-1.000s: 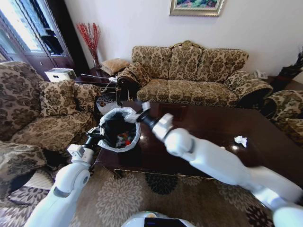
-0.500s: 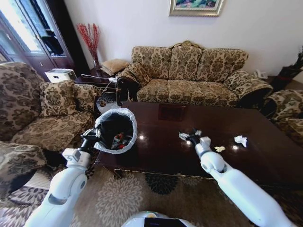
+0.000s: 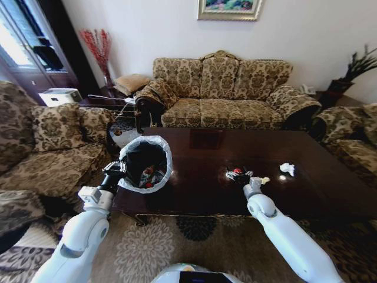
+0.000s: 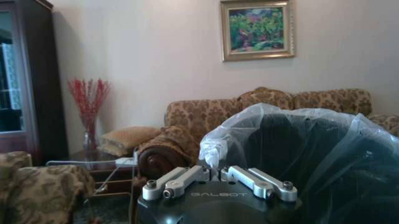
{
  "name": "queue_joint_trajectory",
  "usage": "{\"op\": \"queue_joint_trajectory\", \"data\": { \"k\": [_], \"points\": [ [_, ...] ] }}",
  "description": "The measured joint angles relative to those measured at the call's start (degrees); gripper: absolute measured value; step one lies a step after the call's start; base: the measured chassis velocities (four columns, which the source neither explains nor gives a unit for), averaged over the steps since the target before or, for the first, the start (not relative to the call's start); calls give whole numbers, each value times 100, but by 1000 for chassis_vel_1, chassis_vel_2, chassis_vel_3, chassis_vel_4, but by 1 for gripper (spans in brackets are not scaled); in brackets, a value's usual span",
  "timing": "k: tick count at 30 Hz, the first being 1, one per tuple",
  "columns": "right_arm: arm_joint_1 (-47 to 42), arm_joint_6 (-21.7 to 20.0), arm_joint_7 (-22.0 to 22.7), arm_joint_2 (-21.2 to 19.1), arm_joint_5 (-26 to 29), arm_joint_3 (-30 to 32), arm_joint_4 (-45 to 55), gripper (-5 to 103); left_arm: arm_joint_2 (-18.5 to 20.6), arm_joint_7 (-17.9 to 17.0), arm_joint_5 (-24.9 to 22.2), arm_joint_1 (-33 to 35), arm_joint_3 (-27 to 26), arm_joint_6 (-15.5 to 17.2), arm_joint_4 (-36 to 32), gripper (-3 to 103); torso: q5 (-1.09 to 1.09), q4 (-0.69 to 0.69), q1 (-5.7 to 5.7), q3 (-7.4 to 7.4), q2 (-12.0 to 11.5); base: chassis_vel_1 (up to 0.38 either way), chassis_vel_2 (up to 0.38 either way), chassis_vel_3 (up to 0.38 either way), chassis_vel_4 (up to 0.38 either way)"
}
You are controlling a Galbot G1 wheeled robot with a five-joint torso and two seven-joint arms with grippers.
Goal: Move to the front of the table and place the trash on the table into the trash bin.
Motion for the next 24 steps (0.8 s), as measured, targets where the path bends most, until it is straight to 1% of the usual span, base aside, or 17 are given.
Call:
{"op": "queue_joint_trajectory", "data": {
  "k": [3, 4, 8, 10, 13, 17, 21, 24],
  "points": [
    [-470, -51, -118, 38, -257, 365, 506, 100, -13, 3, -6, 15, -3, -49, 1, 4, 0, -4, 0, 0, 0, -107, -115, -97, -109],
    [-470, -51, -118, 38, -257, 365, 506, 100, -13, 3, -6, 15, -3, -49, 1, 4, 0, -4, 0, 0, 0, -133, -122, -104, -110],
    [-841, -427, -236, 61, -559, 715, 811, 100, -12, -14, -83, -33, 29, -87, 29, 4, -1, -9, 0, 0, 0, -107, -115, -103, -104],
    [-873, -472, -258, 73, -583, 767, 829, 100, -13, -23, -101, -37, 34, -84, 15, 4, 0, -8, 0, 0, 0, -79, -92, -49, -26],
    [-962, -536, -331, 110, -668, 890, 883, 100, -37, -34, -117, -2, 34, -81, -42, 4, 0, 1, 0, 0, 0, -35, -23, -14, -8],
    [-1004, -565, -373, 131, -707, 905, 935, 100, -70, -46, -116, 53, 14, -94, -69, 4, -1, 4, 0, 0, 0, -15, -13, 27, 25],
    [-1029, -582, -403, 156, -770, 850, 1012, 100, -94, -61, -115, 132, -3, -117, -130, 4, -1, 0, 0, 0, 0, -60, -76, 71, 65],
    [-1003, -564, -396, 170, -847, 688, 1028, 100, -101, -69, -114, 171, -8, -133, -165, 4, -1, -2, 0, 0, 0, -130, -135, 149, 129]
  ]
}}
